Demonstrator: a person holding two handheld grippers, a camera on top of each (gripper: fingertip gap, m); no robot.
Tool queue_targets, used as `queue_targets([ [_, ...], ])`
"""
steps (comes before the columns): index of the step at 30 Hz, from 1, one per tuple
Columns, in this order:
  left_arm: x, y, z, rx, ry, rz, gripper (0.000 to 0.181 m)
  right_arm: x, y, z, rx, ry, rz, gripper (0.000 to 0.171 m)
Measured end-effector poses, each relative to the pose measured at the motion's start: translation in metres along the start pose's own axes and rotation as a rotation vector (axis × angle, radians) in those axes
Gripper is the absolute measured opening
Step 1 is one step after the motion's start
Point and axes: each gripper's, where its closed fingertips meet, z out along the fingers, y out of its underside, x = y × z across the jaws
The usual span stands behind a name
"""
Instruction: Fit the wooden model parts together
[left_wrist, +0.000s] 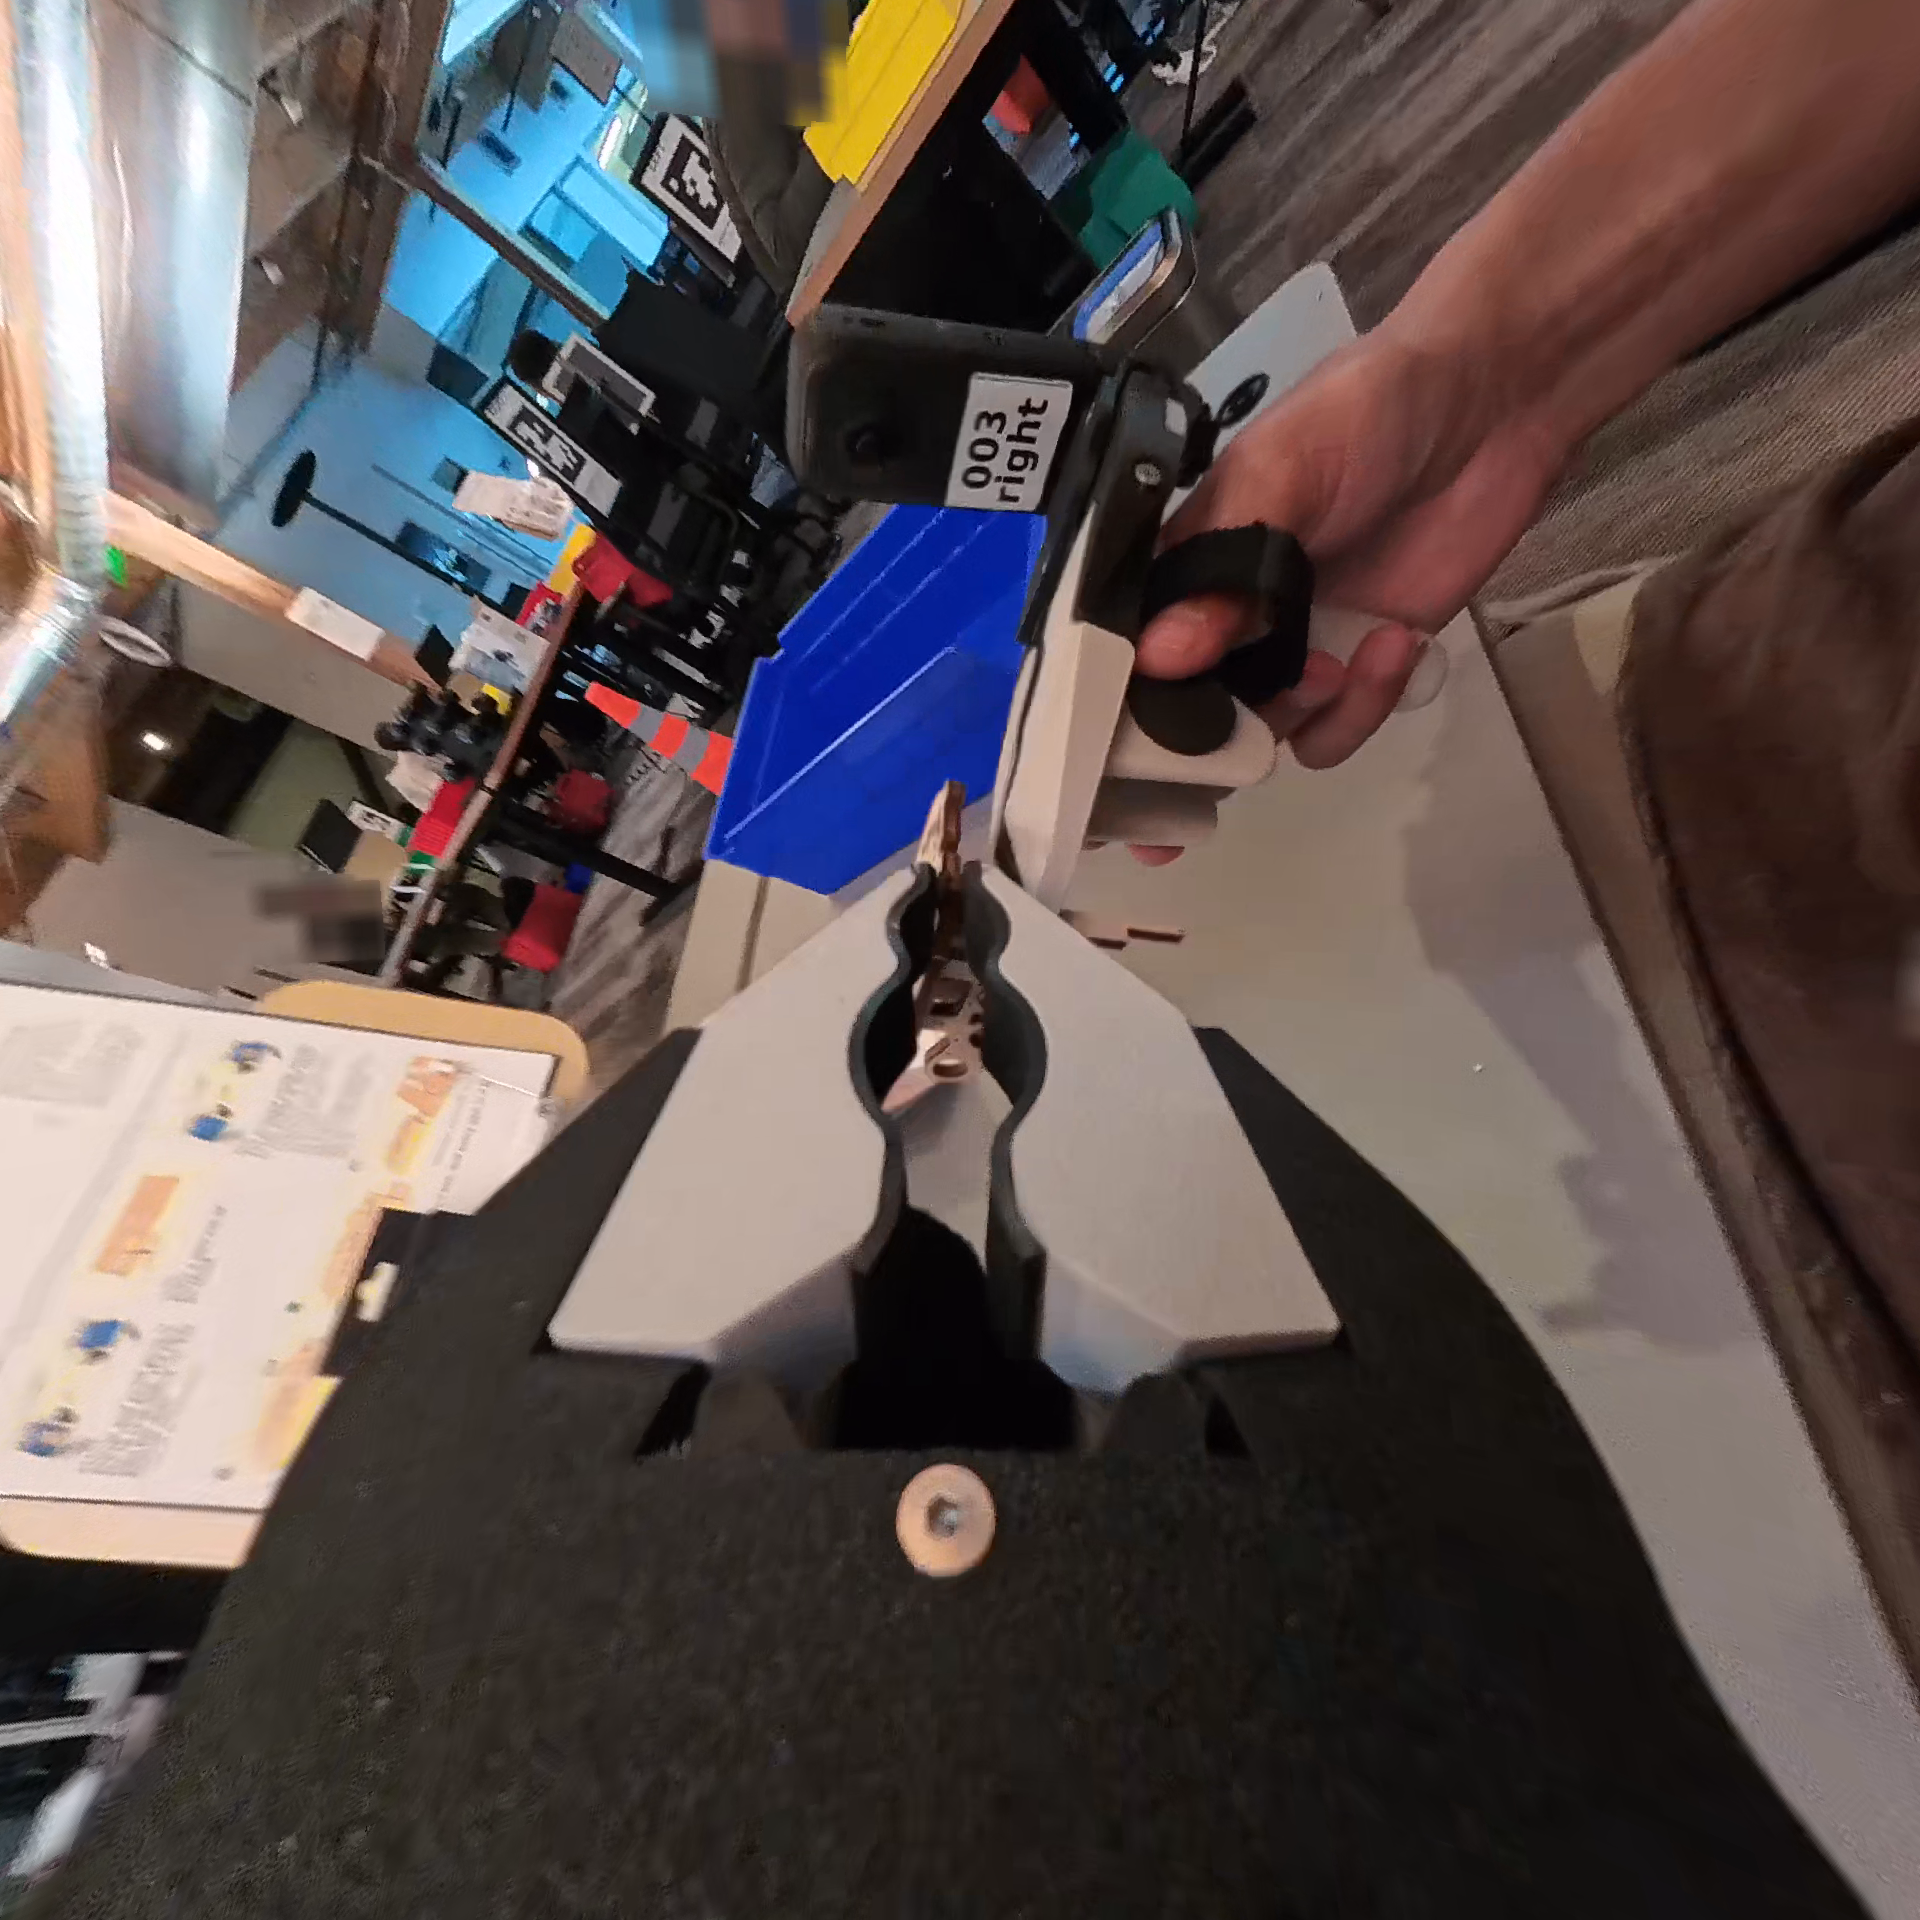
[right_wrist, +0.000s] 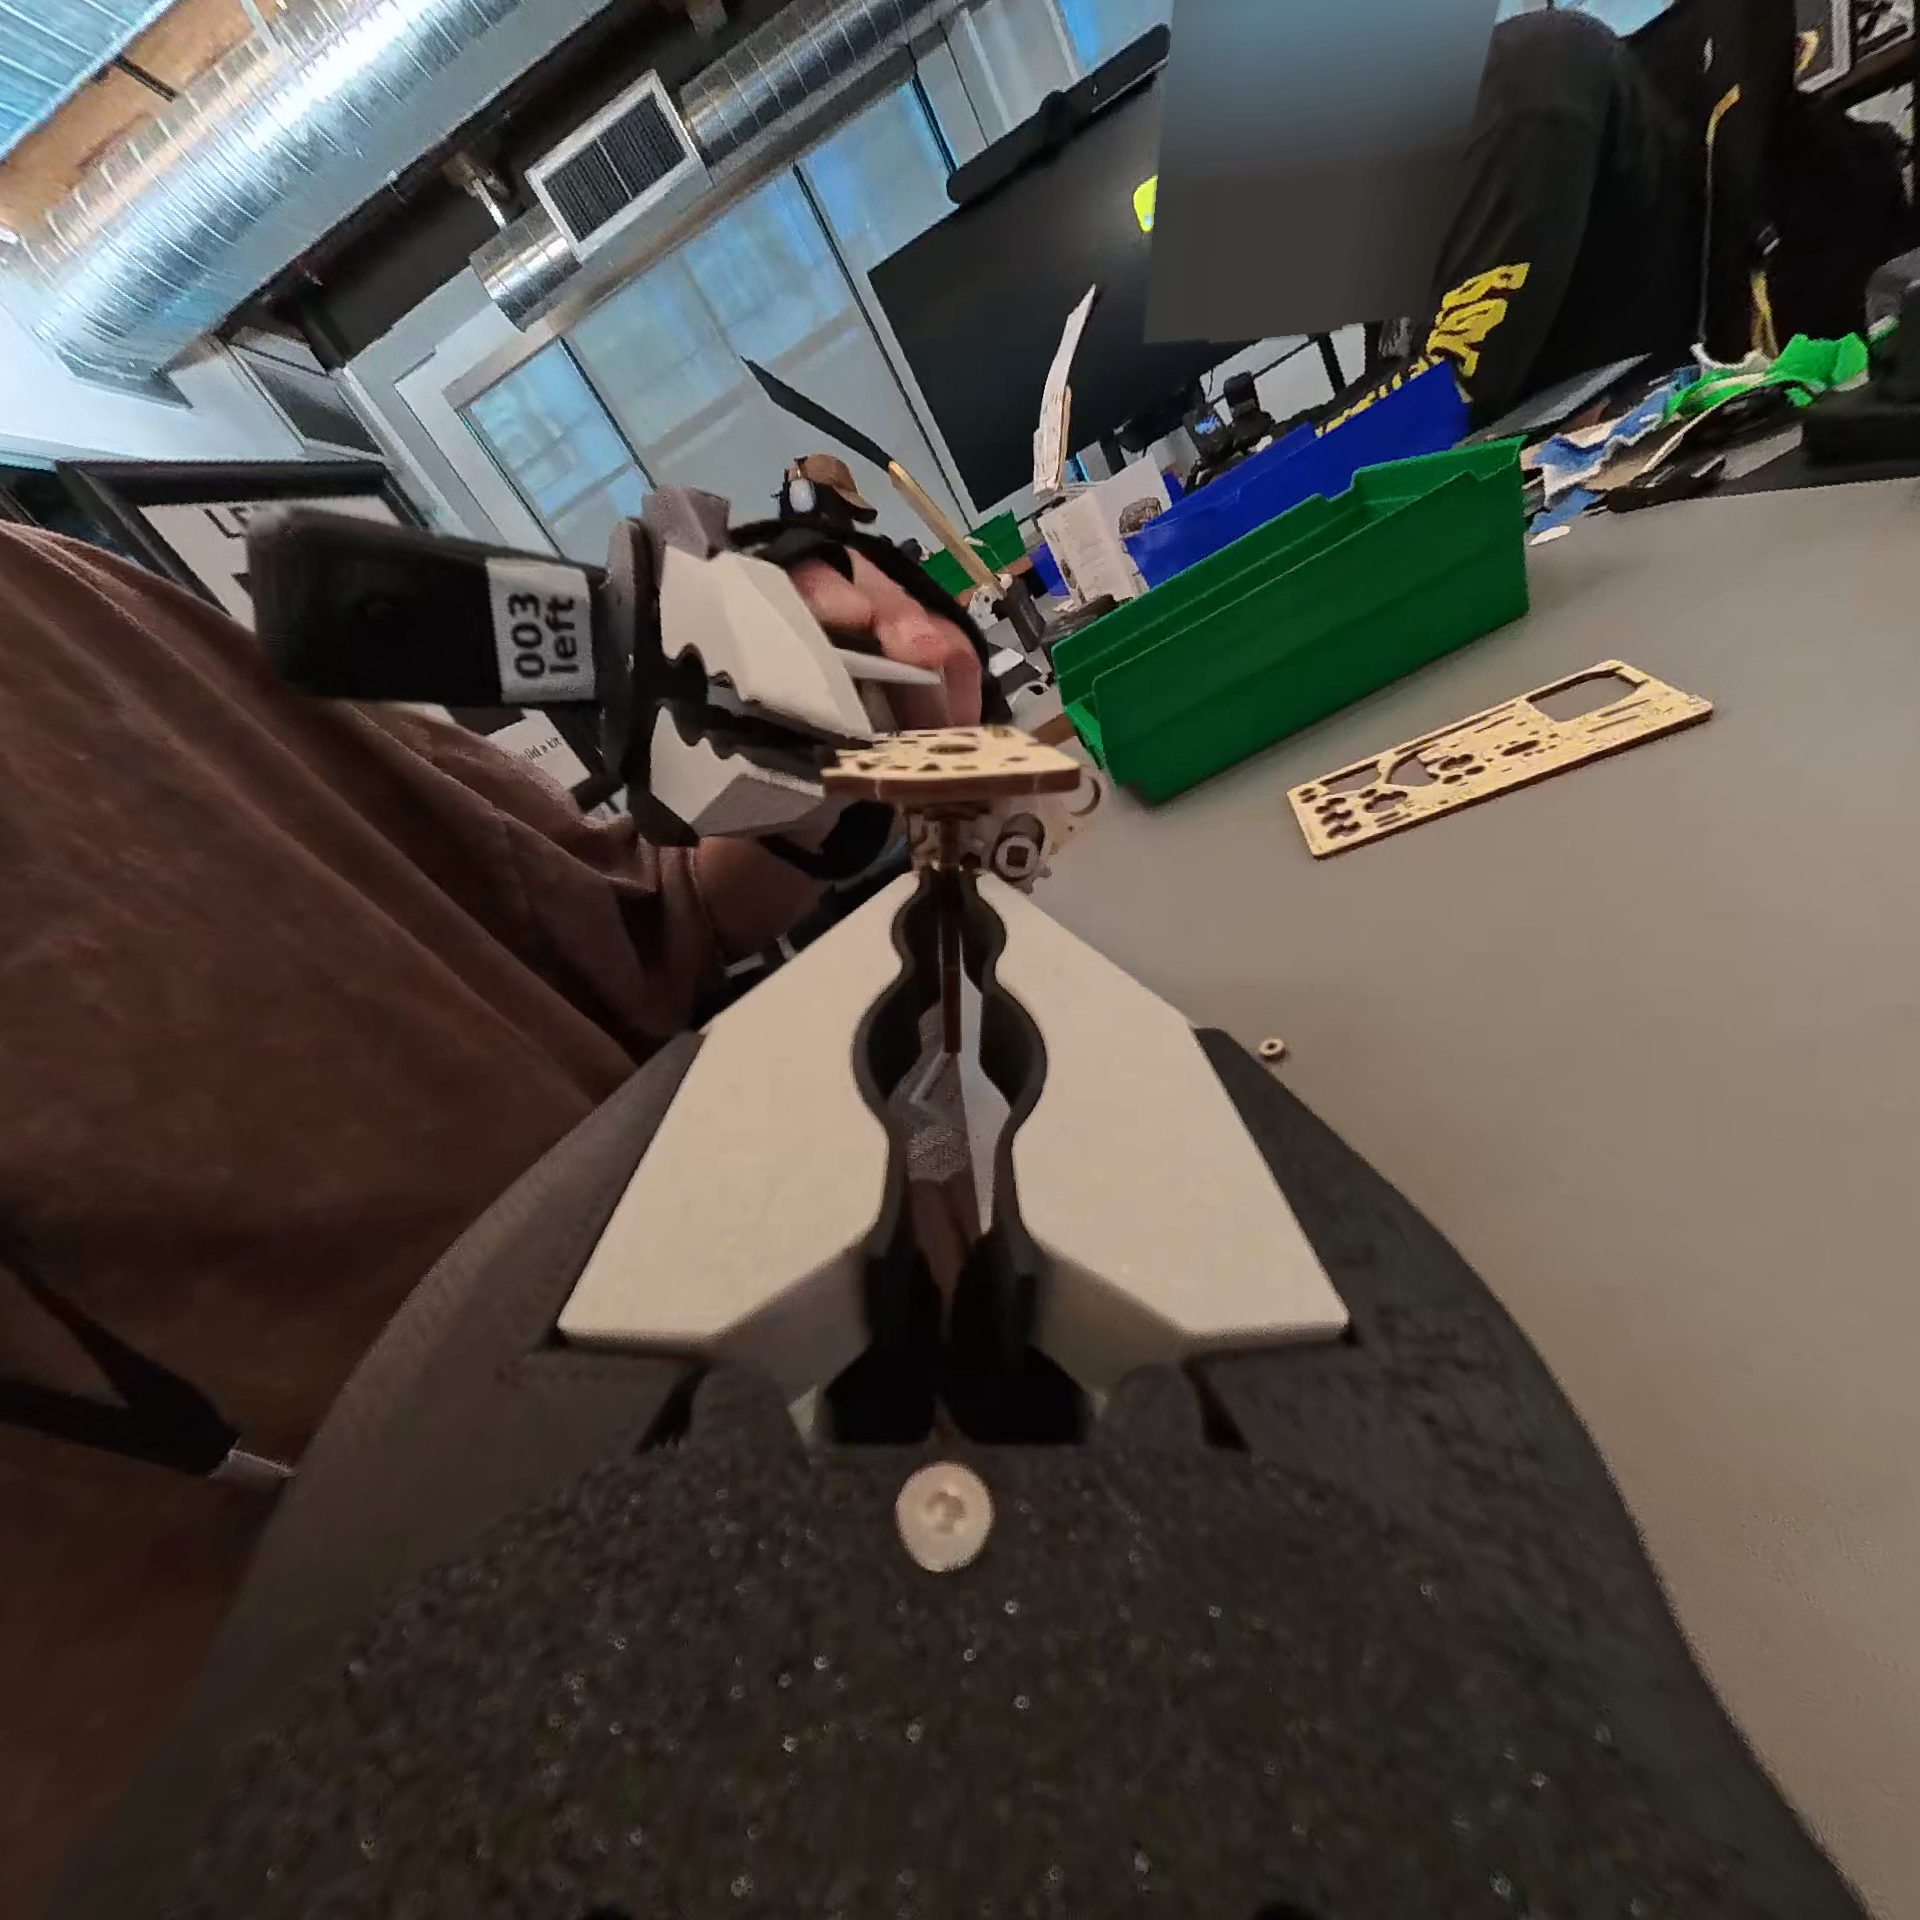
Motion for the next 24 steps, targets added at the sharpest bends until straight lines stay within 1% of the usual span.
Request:
queue_targets([
  [2,0.0,-0.003,-0.001,-0.009,0.002,0.066,0.001,-0.004,0.0,0.0,0.007,-0.03,0.027,0.003],
  [5,-0.002,-0.011,-0.004,0.003,0.015,0.105,0.001,-0.011,-0.005,0.0,0.028,-0.068,0.007,0.002],
  [10,-0.002,-0.016,-0.006,-0.014,0.041,0.157,0.007,-0.015,-0.012,-0.004,0.068,-0.09,-0.007,0.002],
  [14,0.002,-0.022,-0.006,-0.004,0.08,0.153,0.005,-0.019,-0.008,-0.004,0.038,-0.109,-0.03,0.002],
  [20,0.004,-0.019,-0.007,-0.027,0.177,0.14,0.002,-0.019,-0.002,-0.006,-0.009,-0.105,-0.061,0.003],
  [22,0.007,-0.017,-0.006,-0.024,0.212,0.103,0.002,-0.018,0.001,-0.004,-0.024,-0.101,-0.046,0.003],
  [24,0.008,-0.014,-0.005,-0.022,0.217,0.106,0.002,-0.015,0.004,-0.002,-0.036,-0.095,-0.012,0.002],
])
